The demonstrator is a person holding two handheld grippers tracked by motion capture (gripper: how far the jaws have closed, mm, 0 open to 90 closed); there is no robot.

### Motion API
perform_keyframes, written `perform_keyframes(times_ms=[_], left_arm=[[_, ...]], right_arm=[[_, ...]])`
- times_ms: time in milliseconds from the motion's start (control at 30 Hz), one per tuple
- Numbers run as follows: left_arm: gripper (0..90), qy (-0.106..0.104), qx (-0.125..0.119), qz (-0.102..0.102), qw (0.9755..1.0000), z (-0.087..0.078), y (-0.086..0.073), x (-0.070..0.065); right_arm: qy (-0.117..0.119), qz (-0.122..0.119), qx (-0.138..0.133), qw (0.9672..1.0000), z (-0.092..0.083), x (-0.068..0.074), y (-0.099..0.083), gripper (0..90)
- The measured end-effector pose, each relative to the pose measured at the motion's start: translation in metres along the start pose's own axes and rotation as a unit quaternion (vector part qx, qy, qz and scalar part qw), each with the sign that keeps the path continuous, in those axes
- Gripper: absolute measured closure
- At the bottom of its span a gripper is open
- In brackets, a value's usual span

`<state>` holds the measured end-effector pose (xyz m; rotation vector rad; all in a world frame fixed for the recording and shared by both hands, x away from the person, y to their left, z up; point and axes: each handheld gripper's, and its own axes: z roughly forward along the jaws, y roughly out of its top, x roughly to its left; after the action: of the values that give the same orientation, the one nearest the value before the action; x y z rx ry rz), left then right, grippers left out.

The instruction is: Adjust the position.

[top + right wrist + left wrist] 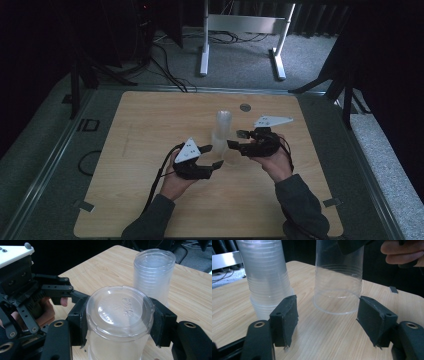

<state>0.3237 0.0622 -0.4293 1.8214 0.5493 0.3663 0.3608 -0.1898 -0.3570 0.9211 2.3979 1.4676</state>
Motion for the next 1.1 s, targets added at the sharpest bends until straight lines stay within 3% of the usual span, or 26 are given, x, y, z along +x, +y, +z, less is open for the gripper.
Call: perform_keyframes(times_ms=[267,667,1100], left_arm=[[27.3,0.010,-0.006,0.001,0.9999,0.003,0.002,-0.004],[22.9,0.003,-0.011,-0.003,0.9999,0.008,0.004,-0.007],[21.9,0.002,-0.019,-0.011,0.9998,0.017,0.003,-0.010]], right_arm=[[0.013,0.013,-0.005,0.9998,0.004,0.000,-0.003,41.3],[0.037,0.034,-0.014,0.9987,0.009,0.001,-0.006,41.3],[0.070,0.069,-0.031,0.9947,0.010,-0.003,-0.009,41.3]])
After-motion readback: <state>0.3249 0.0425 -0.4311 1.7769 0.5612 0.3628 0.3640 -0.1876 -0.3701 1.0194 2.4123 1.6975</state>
